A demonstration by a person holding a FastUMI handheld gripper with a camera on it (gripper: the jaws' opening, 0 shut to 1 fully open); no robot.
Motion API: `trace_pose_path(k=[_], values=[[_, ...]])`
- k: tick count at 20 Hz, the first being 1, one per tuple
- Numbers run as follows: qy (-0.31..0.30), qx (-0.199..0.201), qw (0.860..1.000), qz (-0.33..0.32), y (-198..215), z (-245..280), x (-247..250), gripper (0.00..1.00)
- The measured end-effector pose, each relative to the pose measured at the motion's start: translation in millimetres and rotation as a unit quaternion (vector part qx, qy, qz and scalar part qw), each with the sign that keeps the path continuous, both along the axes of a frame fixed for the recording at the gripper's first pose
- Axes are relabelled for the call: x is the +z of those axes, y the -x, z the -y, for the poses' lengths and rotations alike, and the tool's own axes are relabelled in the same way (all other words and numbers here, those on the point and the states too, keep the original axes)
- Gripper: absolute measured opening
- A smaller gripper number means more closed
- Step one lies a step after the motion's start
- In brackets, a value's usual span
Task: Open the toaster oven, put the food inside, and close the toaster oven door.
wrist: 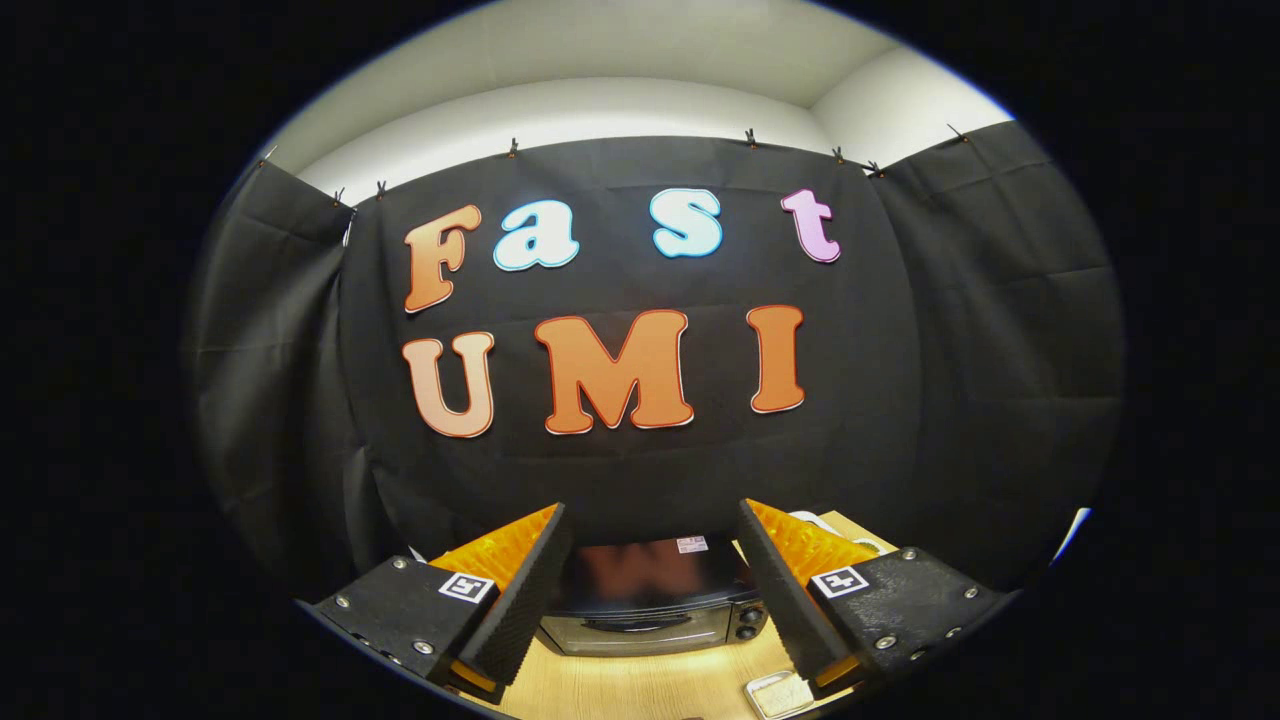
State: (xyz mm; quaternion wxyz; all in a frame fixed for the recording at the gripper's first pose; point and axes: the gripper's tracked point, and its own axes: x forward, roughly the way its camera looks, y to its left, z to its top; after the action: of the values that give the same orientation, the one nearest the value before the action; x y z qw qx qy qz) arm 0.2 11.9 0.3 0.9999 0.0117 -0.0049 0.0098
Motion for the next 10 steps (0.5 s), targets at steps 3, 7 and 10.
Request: trace_pose_path(k=[3, 7, 10], values=[[-0.001, 0.0, 1.0, -0.001, 1.6, -0.9, -0.3, 0.99], [0.006, 0.002, 1.0, -0.001, 2.6, -3.1, -4.5, 0.99], [0.005, 0.005, 1.0, -0.008, -0.7, -6.0, -12.1, 0.99]])
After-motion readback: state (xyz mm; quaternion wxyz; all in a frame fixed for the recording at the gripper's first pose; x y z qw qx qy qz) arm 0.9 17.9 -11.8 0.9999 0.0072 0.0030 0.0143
